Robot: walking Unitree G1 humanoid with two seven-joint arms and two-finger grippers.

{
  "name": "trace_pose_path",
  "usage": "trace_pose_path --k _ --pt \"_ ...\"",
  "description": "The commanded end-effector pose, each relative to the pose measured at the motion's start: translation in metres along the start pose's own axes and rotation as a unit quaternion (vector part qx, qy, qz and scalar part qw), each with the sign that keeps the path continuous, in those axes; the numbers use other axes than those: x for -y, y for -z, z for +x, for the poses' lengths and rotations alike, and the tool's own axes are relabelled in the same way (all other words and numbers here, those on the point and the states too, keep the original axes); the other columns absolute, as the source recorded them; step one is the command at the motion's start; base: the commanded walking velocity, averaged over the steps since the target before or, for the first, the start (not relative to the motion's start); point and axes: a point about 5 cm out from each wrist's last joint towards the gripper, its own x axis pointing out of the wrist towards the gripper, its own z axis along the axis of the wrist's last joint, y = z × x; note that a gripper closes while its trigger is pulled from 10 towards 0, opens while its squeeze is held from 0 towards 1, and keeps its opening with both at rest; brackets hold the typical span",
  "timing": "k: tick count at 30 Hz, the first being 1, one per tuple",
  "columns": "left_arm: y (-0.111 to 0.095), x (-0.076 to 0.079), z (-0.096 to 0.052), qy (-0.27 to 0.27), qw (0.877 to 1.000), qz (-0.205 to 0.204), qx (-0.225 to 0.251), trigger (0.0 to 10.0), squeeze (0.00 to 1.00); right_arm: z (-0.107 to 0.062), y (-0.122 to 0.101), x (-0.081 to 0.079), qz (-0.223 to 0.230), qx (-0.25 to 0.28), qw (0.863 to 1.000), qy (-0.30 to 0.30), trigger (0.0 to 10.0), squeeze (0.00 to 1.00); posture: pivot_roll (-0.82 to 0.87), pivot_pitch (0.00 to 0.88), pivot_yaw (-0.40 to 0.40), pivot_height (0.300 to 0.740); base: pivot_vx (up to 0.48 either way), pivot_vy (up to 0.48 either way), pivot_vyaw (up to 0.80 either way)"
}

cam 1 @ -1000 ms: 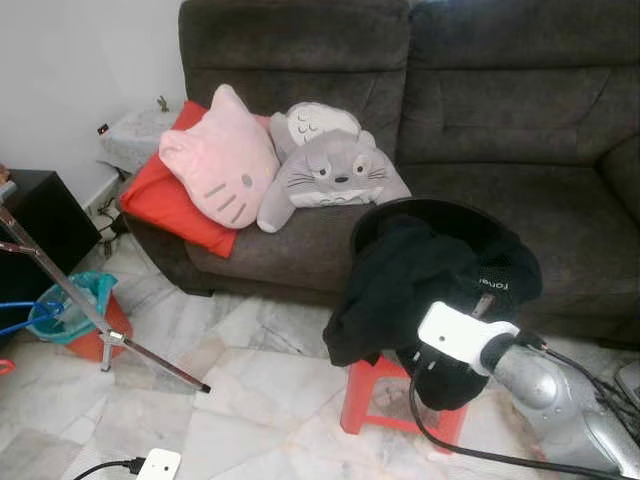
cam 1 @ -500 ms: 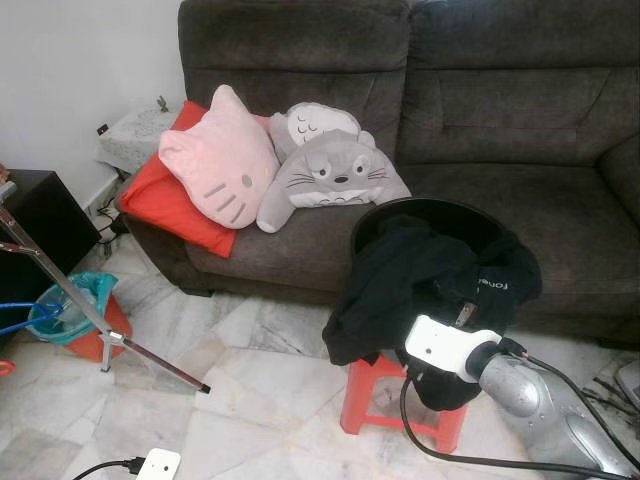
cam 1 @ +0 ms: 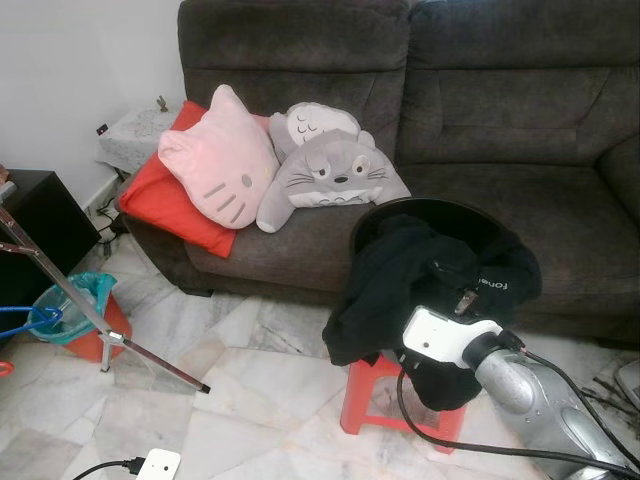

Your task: Hang hanger

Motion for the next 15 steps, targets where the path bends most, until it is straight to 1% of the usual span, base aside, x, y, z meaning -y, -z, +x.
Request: trace_pose_path --k 1,7,10,13,14,15 --pt "0.0031 -0.0035 -0.0009 -0.006 1.000 0.005 -0.007 10.0 0.00 0.0030 -0.0057 -0.0024 0.007 0.017 1.000 -0.007 10.0 0.00 -0.07 0.000 0.090 0.740 0.000 0.000 0.00" --pt "0.0028 -0.0040 -0.0010 -0.008 1.000 0.005 -0.006 10.0 0.00 0.0040 -0.0093 -0.0006 0.011 0.034 0.999 0.003 10.0 0.00 -0.07 0.000 0.091 0.740 0.000 0.000 0.00" --pt "0.0026 -0.0042 -0.0010 -0.009 1.000 0.005 -0.005 10.0 0.00 0.0026 -0.0070 0.0000 0.008 0.021 1.000 0.021 10.0 0.00 -0.07 0.000 0.091 0.740 0.000 0.000 0.00" --pt "0.0026 -0.0043 -0.0010 -0.009 1.000 0.005 -0.005 10.0 0.00 0.0019 -0.0059 -0.0001 0.007 0.015 1.000 0.025 10.0 0.00 -0.07 0.000 0.091 0.740 0.000 0.000 0.00" --pt "0.0025 -0.0043 -0.0010 -0.009 1.000 0.006 -0.004 10.0 0.00 -0.0007 -0.0023 0.0004 0.015 -0.002 0.998 0.055 10.0 0.00 -0.07 0.000 0.092 0.740 0.000 0.000 0.00" --pt "0.0025 -0.0044 -0.0010 -0.009 1.000 0.006 -0.004 10.0 0.00 -0.0016 -0.0011 0.0008 0.018 -0.008 0.998 0.067 10.0 0.00 -0.07 0.000 0.092 0.740 0.000 0.000 0.00"
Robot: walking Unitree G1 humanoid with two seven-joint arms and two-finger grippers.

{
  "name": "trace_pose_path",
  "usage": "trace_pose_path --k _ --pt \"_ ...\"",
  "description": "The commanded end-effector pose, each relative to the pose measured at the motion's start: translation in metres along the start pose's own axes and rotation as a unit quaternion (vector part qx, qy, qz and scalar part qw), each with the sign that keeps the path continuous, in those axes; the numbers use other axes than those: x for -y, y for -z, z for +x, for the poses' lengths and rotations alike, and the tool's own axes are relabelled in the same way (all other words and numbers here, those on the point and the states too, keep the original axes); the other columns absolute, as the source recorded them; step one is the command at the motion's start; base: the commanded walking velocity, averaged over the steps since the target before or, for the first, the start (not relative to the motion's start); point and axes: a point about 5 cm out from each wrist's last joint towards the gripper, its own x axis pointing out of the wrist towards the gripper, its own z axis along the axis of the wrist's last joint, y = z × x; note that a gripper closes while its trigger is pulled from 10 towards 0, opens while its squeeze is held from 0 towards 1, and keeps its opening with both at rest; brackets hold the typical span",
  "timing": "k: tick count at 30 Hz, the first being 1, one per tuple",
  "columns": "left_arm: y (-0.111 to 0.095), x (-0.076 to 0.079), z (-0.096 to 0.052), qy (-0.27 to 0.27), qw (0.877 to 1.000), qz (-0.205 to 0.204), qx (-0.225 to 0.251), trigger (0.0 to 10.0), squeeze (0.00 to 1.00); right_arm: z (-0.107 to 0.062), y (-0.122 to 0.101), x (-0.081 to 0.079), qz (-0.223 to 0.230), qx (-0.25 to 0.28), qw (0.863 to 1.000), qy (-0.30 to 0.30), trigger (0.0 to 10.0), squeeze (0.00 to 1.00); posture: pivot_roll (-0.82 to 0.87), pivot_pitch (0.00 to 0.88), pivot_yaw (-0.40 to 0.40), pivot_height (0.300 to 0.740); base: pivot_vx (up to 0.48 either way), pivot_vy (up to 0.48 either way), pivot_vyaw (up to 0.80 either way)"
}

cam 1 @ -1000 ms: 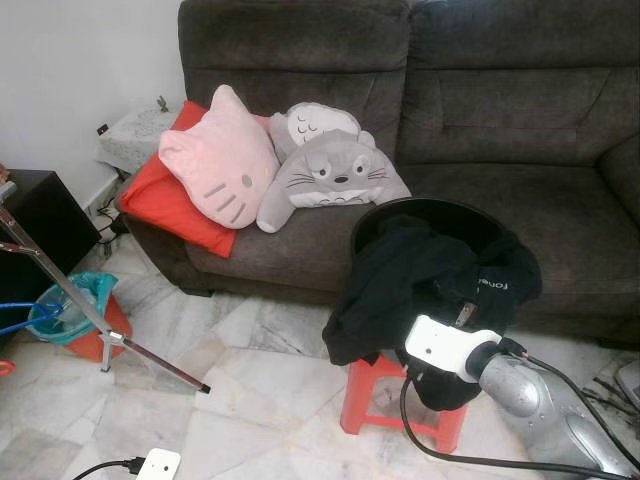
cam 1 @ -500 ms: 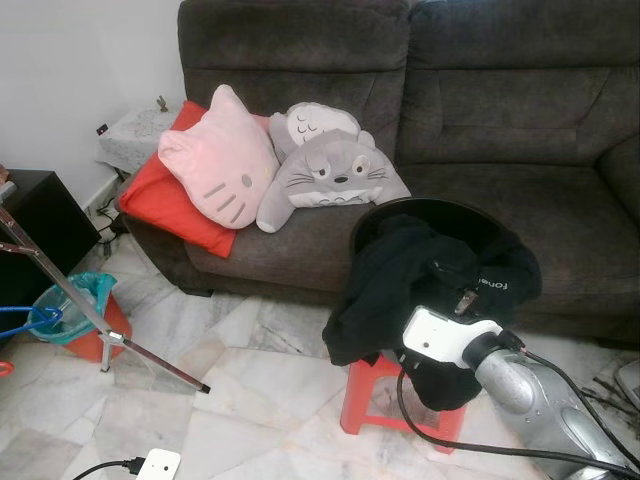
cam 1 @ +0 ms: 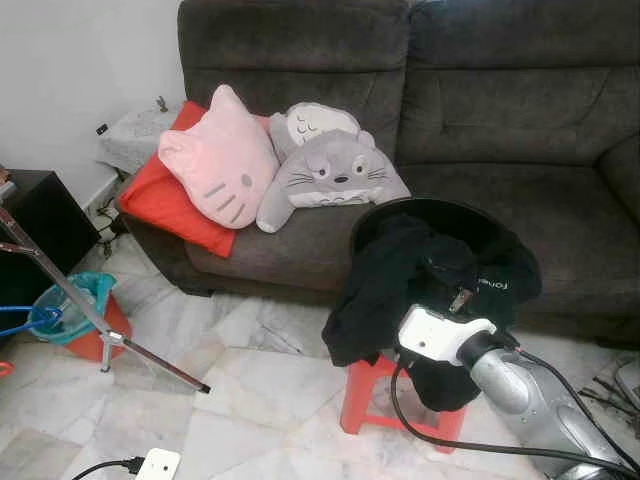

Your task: Hang hanger

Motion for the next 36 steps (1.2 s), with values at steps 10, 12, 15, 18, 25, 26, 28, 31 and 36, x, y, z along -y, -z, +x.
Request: trace_pose_path --k 10,12,15,18,25,26,28,31,36 --pt "0.002 -0.004 -0.001 -0.006 1.000 0.007 -0.005 10.0 0.00 -0.011 0.002 -0.008 0.021 -0.017 0.997 0.076 10.0 0.00 -0.07 0.000 0.089 0.740 0.000 0.000 0.00" --pt "0.002 -0.004 -0.001 -0.006 1.000 0.007 -0.005 10.0 0.00 -0.012 0.004 -0.016 0.021 -0.021 0.998 0.062 10.0 0.00 -0.07 0.000 0.089 0.740 0.000 0.000 0.00" --pt "0.002 -0.004 -0.001 -0.006 1.000 0.007 -0.005 10.0 0.00 -0.012 0.004 -0.023 0.035 -0.017 0.998 0.047 10.0 0.00 -0.07 0.000 0.088 0.740 0.000 0.000 0.00" --pt "0.002 -0.004 -0.001 -0.006 1.000 0.006 -0.005 10.0 0.00 -0.011 0.005 -0.031 0.053 -0.014 0.998 0.020 10.0 0.00 -0.07 0.000 0.088 0.740 0.000 0.000 0.00" --pt "0.002 -0.004 -0.001 -0.006 1.000 0.006 -0.004 10.0 0.00 -0.007 0.005 -0.035 0.049 -0.010 0.999 0.005 10.0 0.00 -0.07 0.000 0.089 0.740 0.000 0.000 0.00" --pt "0.002 -0.004 -0.001 -0.006 1.000 0.006 -0.004 10.0 0.00 -0.006 0.006 -0.035 0.049 -0.009 0.999 0.004 10.0 0.00 -0.07 0.000 0.089 0.740 0.000 0.000 0.00" --pt "0.002 -0.004 -0.001 -0.006 1.000 0.006 -0.004 10.0 0.00 -0.005 0.006 -0.034 0.048 -0.009 0.999 0.003 10.0 0.00 -0.07 0.000 0.088 0.740 0.000 0.000 0.00" --pt "0.002 -0.004 -0.001 -0.006 1.000 0.006 -0.004 10.0 0.00 -0.002 0.009 -0.032 0.045 -0.010 0.999 0.003 10.0 0.00 -0.07 0.000 0.089 0.740 0.000 0.000 0.00" --pt "0.002 -0.004 -0.001 -0.007 1.000 0.006 -0.004 10.0 0.00 0.003 0.012 -0.027 0.040 -0.005 0.999 0.004 10.0 0.00 -0.07 0.000 0.090 0.740 0.000 0.000 0.00"
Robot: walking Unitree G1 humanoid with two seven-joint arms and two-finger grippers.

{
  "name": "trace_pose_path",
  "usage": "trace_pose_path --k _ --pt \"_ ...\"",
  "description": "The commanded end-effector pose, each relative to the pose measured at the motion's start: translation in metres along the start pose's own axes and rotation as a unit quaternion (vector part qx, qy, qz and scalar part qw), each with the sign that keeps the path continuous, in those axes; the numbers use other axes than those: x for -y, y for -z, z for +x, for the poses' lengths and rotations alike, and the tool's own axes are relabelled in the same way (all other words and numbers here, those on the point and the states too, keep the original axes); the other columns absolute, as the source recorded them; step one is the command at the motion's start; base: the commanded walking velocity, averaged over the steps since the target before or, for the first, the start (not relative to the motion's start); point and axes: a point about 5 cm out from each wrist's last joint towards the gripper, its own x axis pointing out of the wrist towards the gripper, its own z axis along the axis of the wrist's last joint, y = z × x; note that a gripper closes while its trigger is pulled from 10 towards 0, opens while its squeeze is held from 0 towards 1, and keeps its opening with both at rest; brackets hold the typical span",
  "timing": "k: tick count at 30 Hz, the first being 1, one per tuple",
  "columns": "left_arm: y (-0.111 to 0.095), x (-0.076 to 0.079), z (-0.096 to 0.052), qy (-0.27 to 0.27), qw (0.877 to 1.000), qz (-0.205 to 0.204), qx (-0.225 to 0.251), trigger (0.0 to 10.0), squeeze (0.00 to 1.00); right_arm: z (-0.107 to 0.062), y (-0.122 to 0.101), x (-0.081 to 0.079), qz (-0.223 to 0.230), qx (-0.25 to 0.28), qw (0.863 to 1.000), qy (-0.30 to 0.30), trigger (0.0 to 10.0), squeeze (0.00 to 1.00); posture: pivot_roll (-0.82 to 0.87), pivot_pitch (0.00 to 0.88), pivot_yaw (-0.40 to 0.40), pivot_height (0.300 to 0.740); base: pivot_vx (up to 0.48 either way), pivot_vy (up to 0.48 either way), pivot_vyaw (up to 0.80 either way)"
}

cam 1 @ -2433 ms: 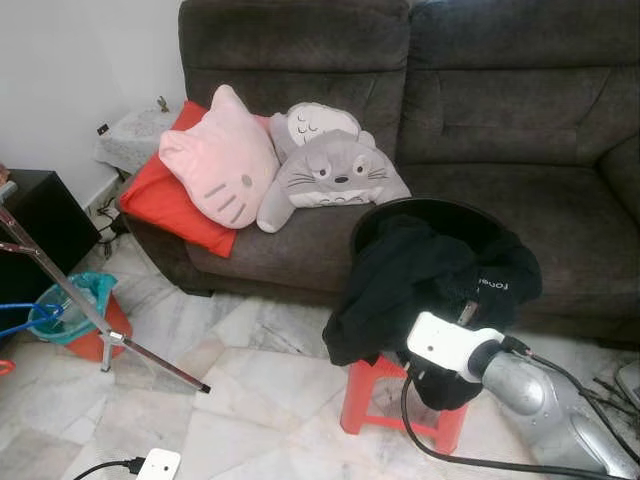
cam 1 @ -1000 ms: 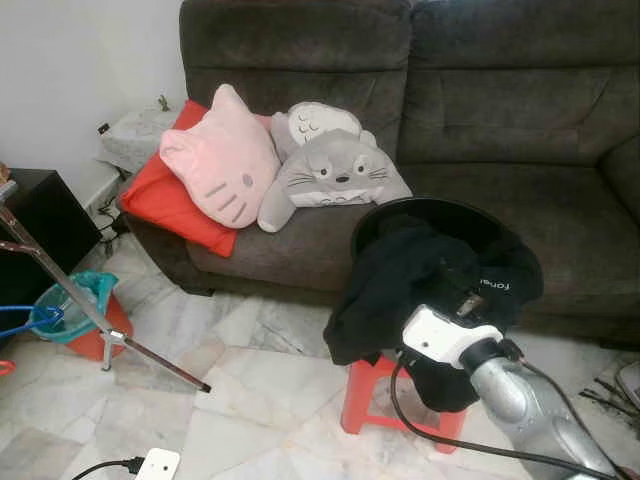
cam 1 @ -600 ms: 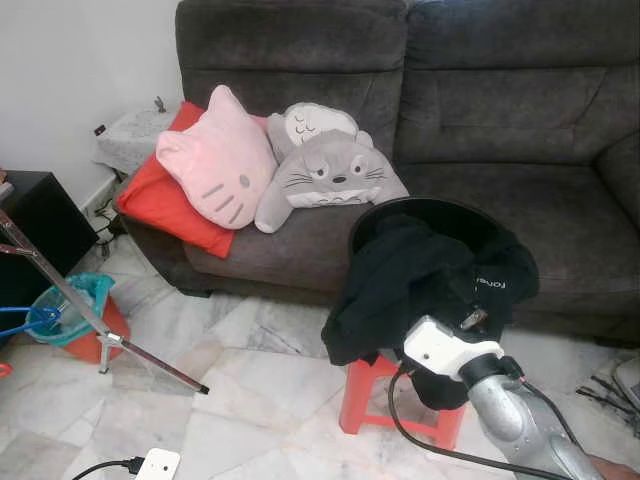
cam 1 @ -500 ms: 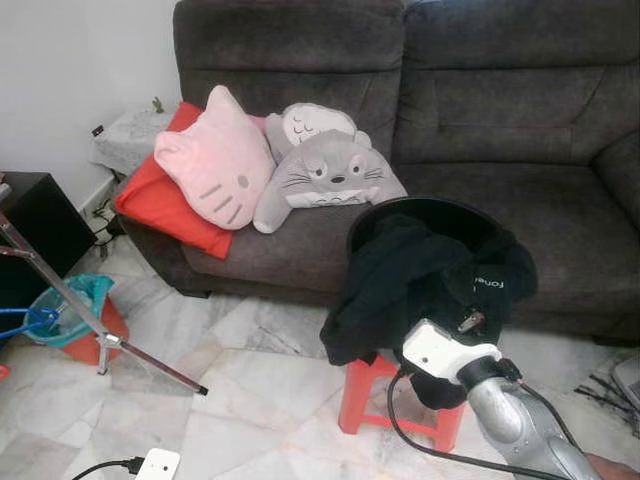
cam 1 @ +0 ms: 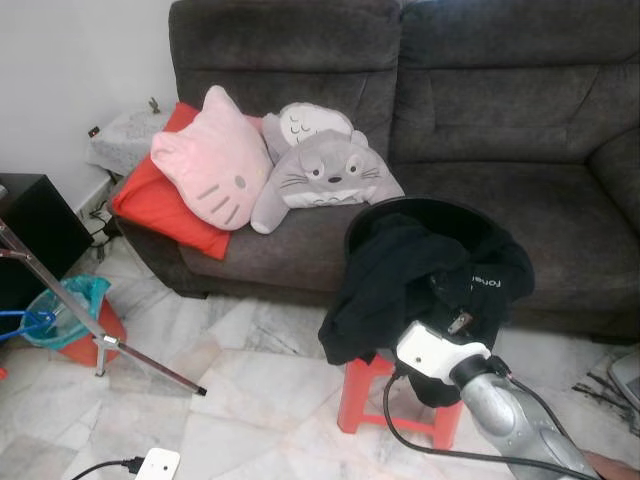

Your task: Hang hanger

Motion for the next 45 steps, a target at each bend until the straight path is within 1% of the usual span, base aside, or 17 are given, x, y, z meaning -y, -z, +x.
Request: trace_pose_path --k 1,3,6,9,13,21,27,33,34,35,36,45 --pt "0.002 -0.003 -0.001 -0.005 1.000 0.007 -0.004 10.0 0.00 0.005 0.000 0.003 0.003 0.003 1.000 -0.003 10.0 0.00 -0.07 0.000 0.091 0.740 0.000 0.000 0.00" --pt "0.002 -0.003 -0.001 -0.004 1.000 0.007 -0.004 10.0 0.00 0.006 0.001 0.004 0.003 0.002 1.000 -0.003 10.0 0.00 -0.07 0.000 0.091 0.740 0.000 0.000 0.00" --pt "0.002 -0.003 -0.001 -0.004 1.000 0.007 -0.004 10.0 0.00 0.013 0.001 0.004 -0.002 0.011 1.000 -0.021 10.0 0.00 -0.06 0.000 0.089 0.740 0.000 0.000 0.00" --pt "0.002 -0.003 -0.001 -0.004 1.000 0.007 -0.004 10.0 0.00 0.015 0.000 0.004 -0.001 0.013 1.000 -0.024 10.0 0.00 -0.06 0.000 0.089 0.740 0.000 0.000 0.00" --pt "0.002 -0.003 -0.001 -0.005 1.000 0.007 -0.003 10.0 0.00 0.021 -0.003 0.006 -0.002 0.031 0.999 -0.042 10.0 0.00 -0.06 0.000 0.088 0.740 0.000 0.000 0.00" --pt "0.002 -0.003 -0.001 -0.006 1.000 0.006 -0.003 10.0 0.00 0.026 -0.010 0.008 -0.013 0.064 0.996 -0.068 10.0 0.00 -0.06 0.000 0.087 0.740 0.000 0.000 0.00" --pt "0.002 -0.003 -0.001 -0.006 1.000 0.007 -0.003 10.0 0.00 0.027 -0.013 0.009 -0.013 0.077 0.994 -0.075 10.0 0.00 -0.06 0.000 0.088 0.740 0.000 0.000 0.00" --pt "0.002 -0.003 -0.001 -0.006 1.000 0.010 -0.002 10.0 0.00 0.026 -0.012 0.005 -0.015 0.086 0.992 -0.090 10.0 0.00 -0.06 0.000 0.090 0.740 0.000 0.000 0.00" --pt "0.002 -0.003 -0.001 -0.006 1.000 0.010 -0.001 10.0 0.00 0.026 -0.012 0.005 -0.018 0.085 0.992 -0.090 8.8 0.00 -0.06 0.000 0.089 0.740 0.000 0.000 0.00" --pt "0.002 -0.003 -0.001 -0.006 1.000 0.010 -0.001 10.0 0.00 0.026 -0.012 0.005 -0.018 0.086 0.992 -0.090 5.8 0.00 -0.06 0.000 0.088 0.740 0.000 0.000 0.00" --pt "0.002 -0.003 -0.001 -0.006 1.000 0.010 -0.001 10.0 0.00 0.026 -0.012 0.006 -0.017 0.087 0.992 -0.089 0.0 0.00 -0.06 0.000 0.088 0.740 0.000 0.000 0.00" --pt "0.001 -0.003 -0.001 -0.009 1.000 0.008 0.000 10.0 0.00 0.028 -0.012 0.008 -0.015 0.084 0.993 -0.078 0.0 0.00 -0.06 0.000 0.087 0.740 0.000 0.000 0.00"
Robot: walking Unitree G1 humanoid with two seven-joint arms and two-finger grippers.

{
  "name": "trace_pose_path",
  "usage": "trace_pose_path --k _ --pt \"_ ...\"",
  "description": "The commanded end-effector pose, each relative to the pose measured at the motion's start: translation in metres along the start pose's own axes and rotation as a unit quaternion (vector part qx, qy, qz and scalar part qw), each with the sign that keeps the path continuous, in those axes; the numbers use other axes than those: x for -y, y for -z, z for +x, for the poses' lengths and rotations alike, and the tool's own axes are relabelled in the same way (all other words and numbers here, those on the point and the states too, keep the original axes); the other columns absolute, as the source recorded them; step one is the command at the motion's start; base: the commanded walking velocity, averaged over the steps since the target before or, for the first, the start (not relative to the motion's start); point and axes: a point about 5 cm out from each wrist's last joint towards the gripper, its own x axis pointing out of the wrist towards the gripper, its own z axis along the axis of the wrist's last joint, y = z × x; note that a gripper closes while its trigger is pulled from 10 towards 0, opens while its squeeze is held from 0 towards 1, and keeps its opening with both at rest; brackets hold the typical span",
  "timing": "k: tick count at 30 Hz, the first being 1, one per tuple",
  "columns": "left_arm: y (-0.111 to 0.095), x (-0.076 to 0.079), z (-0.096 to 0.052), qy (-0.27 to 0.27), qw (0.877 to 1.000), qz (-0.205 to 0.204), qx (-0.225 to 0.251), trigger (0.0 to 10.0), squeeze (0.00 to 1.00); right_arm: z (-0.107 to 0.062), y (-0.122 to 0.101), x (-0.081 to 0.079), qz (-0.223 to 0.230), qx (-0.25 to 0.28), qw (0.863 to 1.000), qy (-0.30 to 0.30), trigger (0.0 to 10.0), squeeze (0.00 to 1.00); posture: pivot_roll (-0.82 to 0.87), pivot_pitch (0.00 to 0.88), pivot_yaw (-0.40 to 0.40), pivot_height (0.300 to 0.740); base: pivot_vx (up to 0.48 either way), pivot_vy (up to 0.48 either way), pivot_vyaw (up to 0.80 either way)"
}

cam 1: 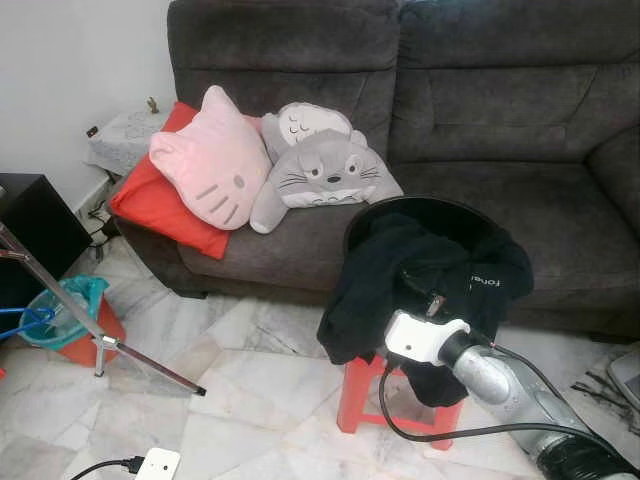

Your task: Hang hanger

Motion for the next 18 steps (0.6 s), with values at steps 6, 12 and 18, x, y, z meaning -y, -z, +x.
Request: trace_pose_path --k 6,12,18 --pt "0.001 -0.003 -0.001 -0.008 1.000 0.007 -0.001 10.0 0.00 0.004 -0.003 0.003 0.001 0.007 1.000 0.011 0.0 0.00 -0.06 0.000 0.087 0.740 0.000 0.000 0.00" --pt "0.001 -0.003 -0.001 -0.009 1.000 0.006 0.000 10.0 0.00 0.004 -0.001 0.009 0.005 -0.002 1.000 0.031 0.0 0.00 -0.06 0.000 0.089 0.740 0.000 0.000 0.00" --pt "0.001 -0.004 -0.001 -0.010 1.000 0.006 0.001 10.0 0.00 0.003 0.003 0.016 0.013 -0.016 0.998 0.057 0.0 0.00 -0.06 0.000 0.090 0.740 0.000 0.000 0.00"
